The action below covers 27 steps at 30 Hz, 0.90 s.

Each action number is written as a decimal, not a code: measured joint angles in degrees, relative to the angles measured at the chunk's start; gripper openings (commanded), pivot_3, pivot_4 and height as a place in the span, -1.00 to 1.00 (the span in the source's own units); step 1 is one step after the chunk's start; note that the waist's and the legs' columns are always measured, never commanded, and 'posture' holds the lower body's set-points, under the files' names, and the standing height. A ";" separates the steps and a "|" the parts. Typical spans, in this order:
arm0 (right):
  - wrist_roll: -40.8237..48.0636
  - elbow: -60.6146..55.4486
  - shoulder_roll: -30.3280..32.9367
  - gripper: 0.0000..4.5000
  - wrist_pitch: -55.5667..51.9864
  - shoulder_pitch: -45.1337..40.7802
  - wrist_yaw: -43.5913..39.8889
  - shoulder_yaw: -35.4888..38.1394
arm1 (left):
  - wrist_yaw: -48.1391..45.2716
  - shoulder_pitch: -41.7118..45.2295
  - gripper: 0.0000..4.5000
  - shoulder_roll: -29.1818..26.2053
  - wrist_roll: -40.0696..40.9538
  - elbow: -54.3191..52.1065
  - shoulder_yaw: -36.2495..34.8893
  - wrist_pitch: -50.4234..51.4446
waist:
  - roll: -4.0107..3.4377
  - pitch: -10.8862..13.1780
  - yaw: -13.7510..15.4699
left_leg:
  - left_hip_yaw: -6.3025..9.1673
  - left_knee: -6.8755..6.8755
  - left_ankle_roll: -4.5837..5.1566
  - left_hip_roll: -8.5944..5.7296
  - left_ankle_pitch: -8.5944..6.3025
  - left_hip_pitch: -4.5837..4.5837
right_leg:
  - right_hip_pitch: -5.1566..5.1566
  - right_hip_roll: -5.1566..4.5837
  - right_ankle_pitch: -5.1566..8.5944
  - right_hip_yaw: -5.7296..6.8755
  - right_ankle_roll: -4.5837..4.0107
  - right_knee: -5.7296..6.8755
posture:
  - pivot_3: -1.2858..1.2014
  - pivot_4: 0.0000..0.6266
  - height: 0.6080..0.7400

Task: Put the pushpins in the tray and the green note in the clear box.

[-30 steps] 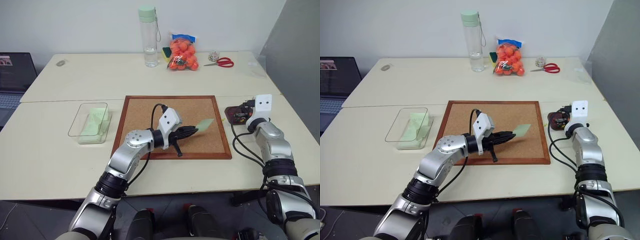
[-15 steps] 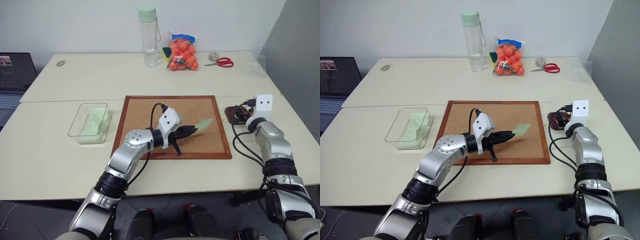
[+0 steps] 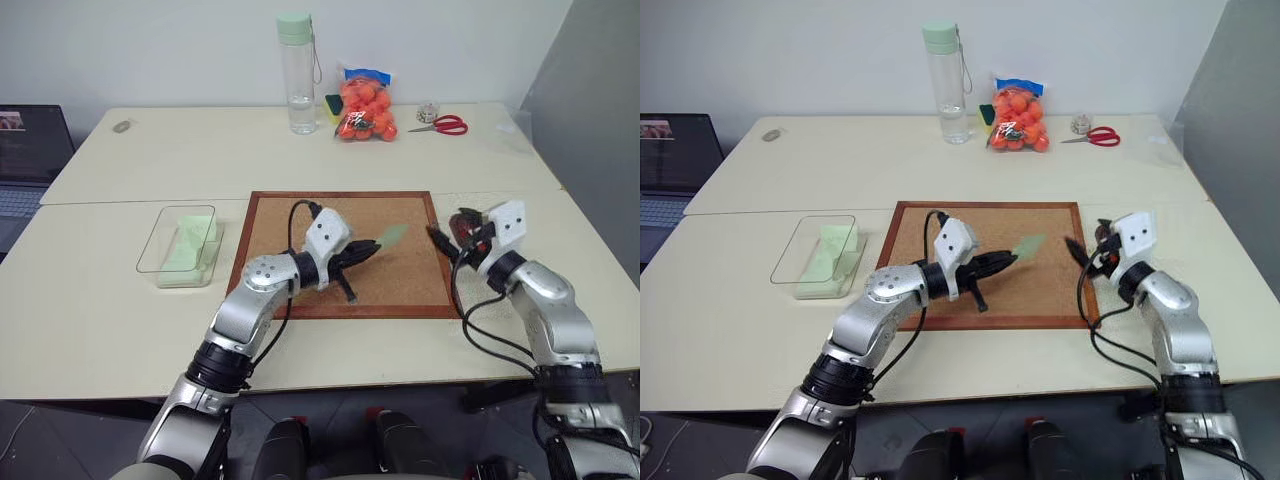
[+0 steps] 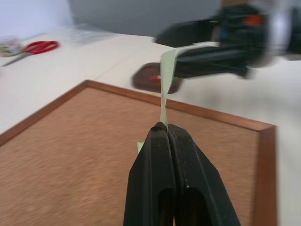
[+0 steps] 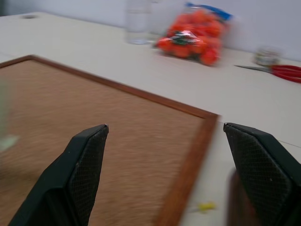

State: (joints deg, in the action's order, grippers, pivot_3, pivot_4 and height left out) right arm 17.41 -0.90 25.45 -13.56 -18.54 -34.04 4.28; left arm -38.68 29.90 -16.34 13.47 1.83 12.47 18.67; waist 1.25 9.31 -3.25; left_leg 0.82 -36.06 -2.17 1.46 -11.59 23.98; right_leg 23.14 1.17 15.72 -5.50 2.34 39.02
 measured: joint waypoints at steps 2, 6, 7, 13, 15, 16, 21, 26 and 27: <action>1.94 -5.89 0.82 0.85 -2.11 2.42 -2.53 -1.47 | 4.17 0.00 -1.00 0.33 -0.43 0.20 -3.20 1.09 | 0.01 0.00 0.01 | 0.04 0.00 0.00 0.03 0.00 0.01 | 0.00 -0.02 0.00 0.03 0.01 0.00 | 0.03 -0.52 1.00; 3.33 -12.43 0.94 0.85 -4.94 4.80 -4.68 -4.56 | 12.41 -0.56 -1.00 0.75 -1.90 -2.42 -8.30 3.86 | 0.01 0.01 0.08 | 0.11 0.00 0.00 0.07 0.00 0.01 | 0.00 -0.06 0.00 0.03 0.01 0.00 | 0.03 -0.52 1.00; 3.83 -13.62 0.66 0.85 -5.92 4.98 -4.66 -5.17 | 15.61 -0.99 -1.00 0.99 -2.95 -3.56 -9.37 4.67 | 0.02 0.01 0.08 | 0.14 0.00 0.00 0.07 0.00 0.01 | 0.00 -0.06 0.00 0.03 0.01 0.00 | 0.03 -0.52 1.00; 5.96 -18.29 -2.26 0.85 -9.75 4.57 -4.31 -8.08 | 37.29 -4.52 -1.00 2.69 -11.29 -9.15 -20.81 9.35 | 0.05 0.02 0.27 | 0.41 0.00 0.00 0.09 0.00 0.04 | 0.00 -0.09 0.00 0.11 0.01 0.00 | 0.03 -0.52 1.00; 6.05 -18.29 -2.52 0.85 -10.18 3.65 -4.29 -8.10 | 41.92 -6.48 -1.00 4.04 -12.96 -12.15 -23.20 10.74 | 0.08 0.03 0.52 | 0.39 0.00 0.00 0.05 0.00 0.05 | 0.00 -0.20 0.00 0.09 0.03 -0.01 | 0.03 -0.52 1.00; 6.21 -18.29 -2.76 0.85 -10.38 3.35 -4.29 -8.09 | 43.65 -7.28 -1.00 4.67 -13.71 -13.54 -24.01 11.33 | 0.13 0.02 0.62 | 0.39 0.00 -0.01 0.04 0.00 0.05 | -0.01 -0.20 -0.01 0.09 0.04 -0.01 | 0.03 -0.52 1.00; 6.66 -18.15 -3.40 0.85 -10.87 1.54 -4.66 -8.38 | 48.50 -8.43 -1.00 6.07 -15.31 -17.46 -26.92 14.14 | 0.32 0.07 1.47 | 0.35 -0.02 -0.01 0.01 0.00 0.06 | -0.03 -0.22 -0.03 0.16 0.06 -0.03 | 0.03 -0.52 1.00; 6.74 -17.10 -3.39 0.87 -10.89 1.16 -4.93 -8.37 | 49.37 -9.15 -0.67 6.85 -14.96 -17.69 -28.47 16.13 | 0.35 0.08 1.44 | 0.26 -0.01 -0.01 0.03 0.00 0.06 | -0.03 -0.21 -0.03 0.18 0.05 -0.03 | 0.03 -0.52 1.00; 6.69 -16.78 -3.33 0.87 -10.89 1.12 -5.02 -8.37 | 49.45 -9.25 -0.56 7.36 -14.64 -17.71 -28.94 16.41 | 0.35 0.08 1.44 | 0.25 -0.01 -0.01 0.03 0.00 0.06 | -0.03 -0.21 -0.03 0.18 0.05 -0.03 | 0.03 -0.52 1.00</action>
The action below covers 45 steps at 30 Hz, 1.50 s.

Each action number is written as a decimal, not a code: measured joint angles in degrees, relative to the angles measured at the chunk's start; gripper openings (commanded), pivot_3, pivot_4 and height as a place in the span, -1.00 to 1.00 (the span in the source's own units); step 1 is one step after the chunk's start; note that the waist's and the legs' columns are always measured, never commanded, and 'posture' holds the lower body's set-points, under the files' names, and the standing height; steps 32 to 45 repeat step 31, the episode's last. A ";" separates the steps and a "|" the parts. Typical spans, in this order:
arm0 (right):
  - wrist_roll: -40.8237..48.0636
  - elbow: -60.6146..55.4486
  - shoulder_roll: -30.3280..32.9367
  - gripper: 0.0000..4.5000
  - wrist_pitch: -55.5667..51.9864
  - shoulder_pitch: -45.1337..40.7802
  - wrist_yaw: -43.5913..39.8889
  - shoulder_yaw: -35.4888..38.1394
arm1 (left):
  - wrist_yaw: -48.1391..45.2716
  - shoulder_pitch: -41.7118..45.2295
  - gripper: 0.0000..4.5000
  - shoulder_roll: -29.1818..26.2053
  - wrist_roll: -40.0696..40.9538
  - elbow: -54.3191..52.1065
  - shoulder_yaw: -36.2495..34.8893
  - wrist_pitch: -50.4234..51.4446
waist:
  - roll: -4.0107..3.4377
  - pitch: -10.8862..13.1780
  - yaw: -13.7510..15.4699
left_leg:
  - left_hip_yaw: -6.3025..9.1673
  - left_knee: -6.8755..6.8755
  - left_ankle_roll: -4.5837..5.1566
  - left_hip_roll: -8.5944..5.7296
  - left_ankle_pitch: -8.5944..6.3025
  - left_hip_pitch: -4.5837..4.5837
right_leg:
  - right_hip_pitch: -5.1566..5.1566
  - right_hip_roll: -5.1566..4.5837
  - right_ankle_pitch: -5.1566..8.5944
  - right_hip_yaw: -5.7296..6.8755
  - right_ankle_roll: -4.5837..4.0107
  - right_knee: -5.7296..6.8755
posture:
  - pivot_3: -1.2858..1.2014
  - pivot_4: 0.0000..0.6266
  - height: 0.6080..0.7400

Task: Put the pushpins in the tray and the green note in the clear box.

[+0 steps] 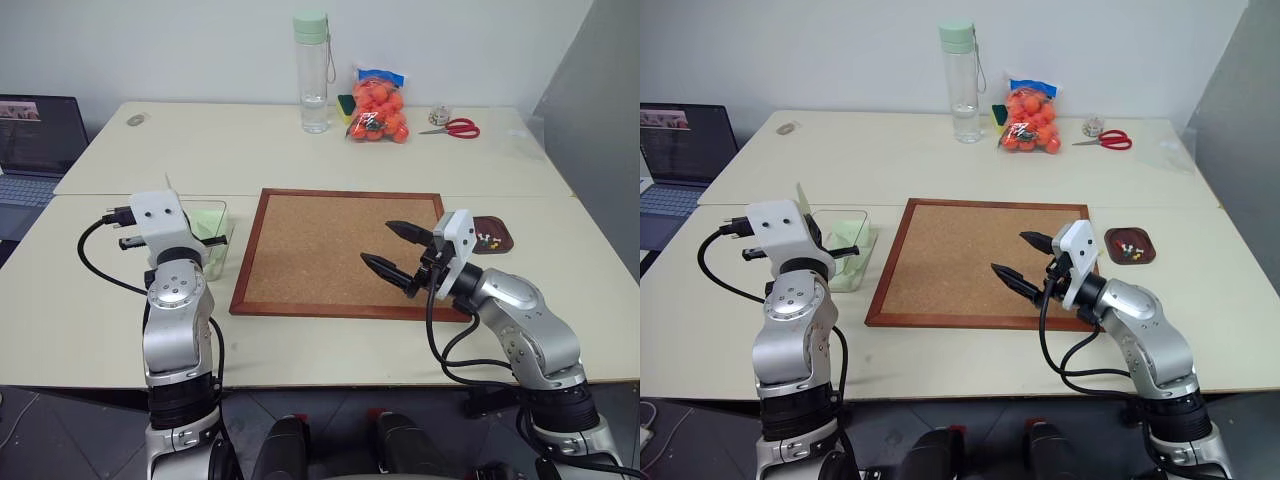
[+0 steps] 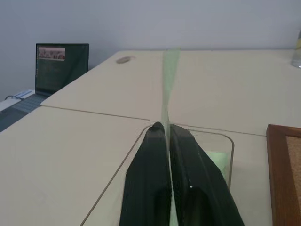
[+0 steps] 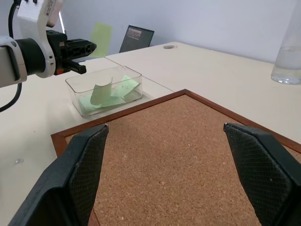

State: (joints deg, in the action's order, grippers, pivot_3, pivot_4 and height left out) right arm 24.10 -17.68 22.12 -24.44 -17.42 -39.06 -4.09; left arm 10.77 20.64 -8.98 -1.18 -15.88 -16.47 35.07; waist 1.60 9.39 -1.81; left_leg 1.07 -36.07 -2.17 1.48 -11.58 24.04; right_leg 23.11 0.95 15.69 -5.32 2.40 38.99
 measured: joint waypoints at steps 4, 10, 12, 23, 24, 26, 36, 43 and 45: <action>-0.11 0.28 0.20 0.87 0.00 -0.01 -0.25 0.00 | 0.10 -0.30 -0.21 0.60 0.45 -0.07 -0.50 0.76 | 0.04 0.02 -0.01 | -0.03 0.00 0.00 0.00 0.00 0.00 | 0.00 0.01 0.00 0.00 0.00 0.00 | 0.03 -0.52 1.00; -0.16 0.32 0.34 0.87 0.00 -0.04 -0.05 0.12 | 0.62 -0.28 0.40 1.27 0.45 -0.16 -0.49 0.76 | 0.04 0.02 -0.01 | -0.09 0.00 0.00 0.00 0.00 0.00 | 0.00 0.01 0.00 -0.01 0.00 0.00 | 0.03 -0.52 1.00; -0.15 0.32 0.39 0.87 -0.04 -0.03 0.30 0.37 | 0.56 -0.27 0.57 1.32 0.62 -0.16 -0.45 0.76 | 0.05 0.02 -0.01 | -0.09 0.00 0.00 0.00 0.00 0.00 | 0.00 0.01 0.00 0.00 0.00 0.00 | 0.03 -0.52 1.00; -3.89 0.30 -2.33 0.87 -1.92 0.04 11.19 2.58 | -9.94 -2.57 1.00 2.38 6.57 -1.09 6.34 -2.29 | 0.07 0.02 -0.02 | -0.16 0.01 -0.01 0.00 0.00 0.01 | 0.01 0.00 0.00 -0.07 0.00 0.00 | 0.03 -0.52 1.00; -5.01 0.50 -2.86 0.87 -2.11 0.02 13.34 2.88 | -10.90 -3.20 1.00 2.40 6.76 -1.49 7.49 -2.76 | 0.07 0.02 -0.01 | -0.17 0.01 -0.01 0.00 0.00 0.01 | 0.02 0.00 0.00 -0.07 0.00 0.00 | 0.03 -0.52 1.00; -8.86 0.99 -4.18 0.87 -2.54 0.23 19.61 3.36 | -13.23 -5.23 1.00 2.41 7.19 -2.57 10.43 -4.36 | 0.06 0.02 -0.02 | -0.19 0.03 -0.01 0.02 0.00 -0.01 | 0.03 0.00 0.00 -0.10 -0.01 0.00 | 0.03 -0.52 1.00; -15.53 0.71 -7.23 0.87 -2.92 5.90 28.29 2.49 | -14.90 -10.64 1.00 4.38 7.79 -3.26 13.74 -6.85 | 0.06 0.01 -0.05 | -0.19 0.08 -0.01 0.05 0.00 -0.01 | 0.07 0.01 0.02 -0.10 -0.04 0.00 | 0.03 -0.52 1.00; -15.53 0.71 -7.23 0.87 -2.92 5.90 28.29 2.49 | -14.90 -10.64 1.00 4.38 7.79 -3.26 13.74 -6.85 | 0.06 0.01 -0.05 | -0.19 0.08 -0.01 0.05 0.00 -0.01 | 0.07 0.01 0.02 -0.10 -0.04 0.00 | 0.03 -0.52 1.00; -15.53 0.71 -7.23 0.87 -2.92 5.90 28.29 2.49 | -14.90 -10.64 1.00 4.38 7.79 -3.26 13.74 -6.85 | 0.06 0.01 -0.05 | -0.19 0.08 -0.01 0.05 0.00 -0.01 | 0.07 0.01 0.02 -0.10 -0.04 0.00 | 0.03 -0.52 1.00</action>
